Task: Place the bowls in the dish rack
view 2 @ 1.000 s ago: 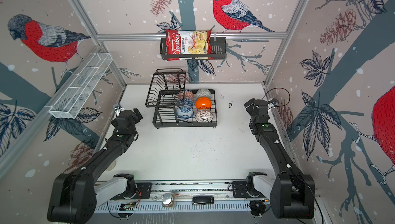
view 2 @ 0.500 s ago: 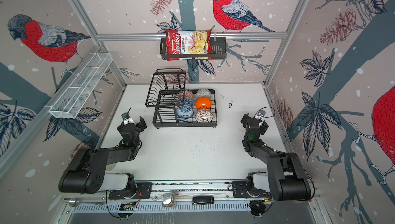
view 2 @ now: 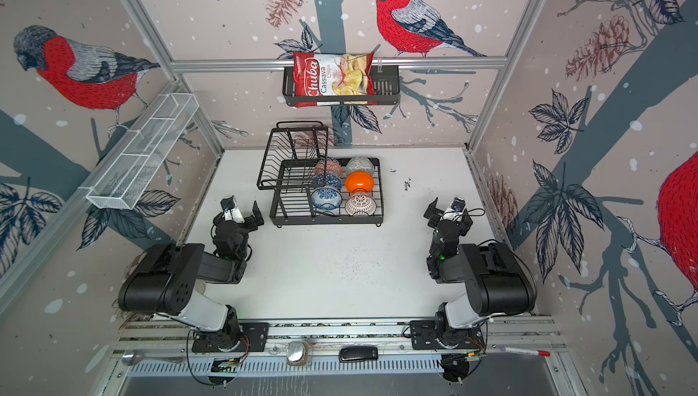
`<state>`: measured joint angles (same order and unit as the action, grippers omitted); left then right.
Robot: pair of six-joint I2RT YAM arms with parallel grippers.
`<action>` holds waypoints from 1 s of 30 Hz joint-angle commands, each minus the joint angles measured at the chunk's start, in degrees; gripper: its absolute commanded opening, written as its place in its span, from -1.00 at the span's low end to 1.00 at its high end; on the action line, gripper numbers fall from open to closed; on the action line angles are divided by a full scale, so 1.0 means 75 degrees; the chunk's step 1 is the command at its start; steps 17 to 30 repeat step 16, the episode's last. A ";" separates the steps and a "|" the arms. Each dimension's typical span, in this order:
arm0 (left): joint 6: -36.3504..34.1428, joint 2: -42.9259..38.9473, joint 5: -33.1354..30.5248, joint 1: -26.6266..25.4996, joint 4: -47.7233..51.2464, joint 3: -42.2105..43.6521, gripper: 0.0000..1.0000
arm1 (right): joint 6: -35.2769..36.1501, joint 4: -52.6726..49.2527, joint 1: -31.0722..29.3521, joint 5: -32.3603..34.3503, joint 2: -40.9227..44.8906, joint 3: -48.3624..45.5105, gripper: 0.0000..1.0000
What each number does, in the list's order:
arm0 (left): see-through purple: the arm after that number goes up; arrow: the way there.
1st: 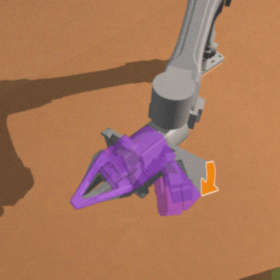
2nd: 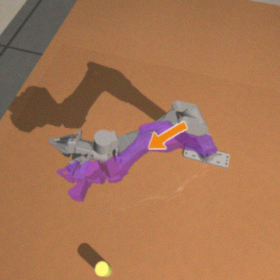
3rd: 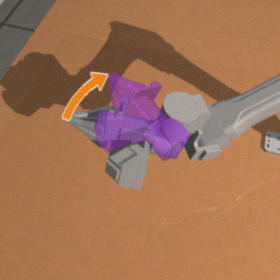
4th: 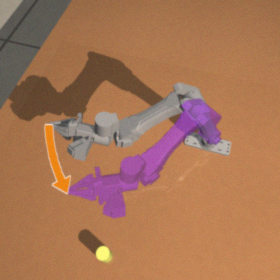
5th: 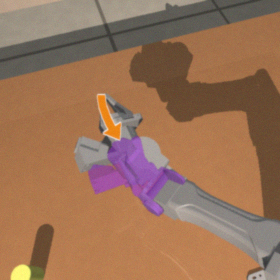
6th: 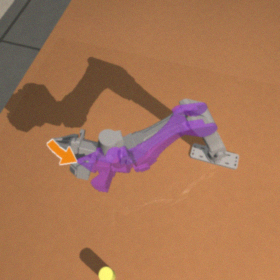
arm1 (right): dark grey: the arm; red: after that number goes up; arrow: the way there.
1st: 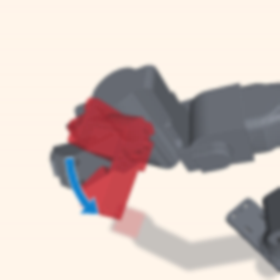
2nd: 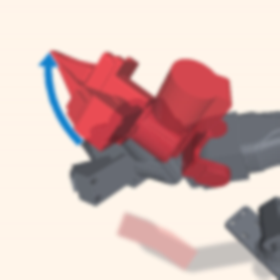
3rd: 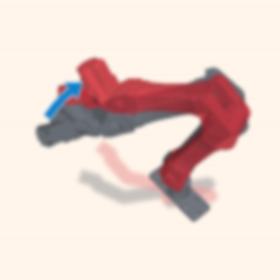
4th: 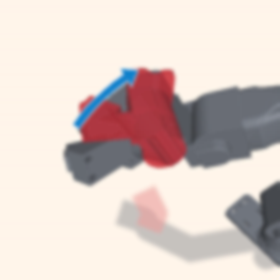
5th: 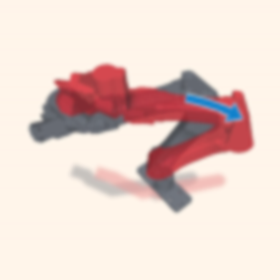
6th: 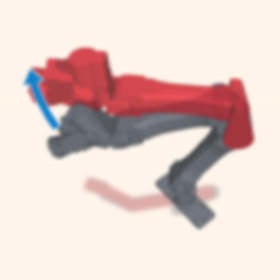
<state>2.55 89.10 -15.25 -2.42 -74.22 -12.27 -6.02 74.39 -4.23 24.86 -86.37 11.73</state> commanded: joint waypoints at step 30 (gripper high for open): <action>-0.0232 0.0049 -0.0100 -0.0100 -0.0402 -0.0011 0.98 | -0.0085 -0.0386 0.0037 -0.0292 0.0017 0.0067 1.00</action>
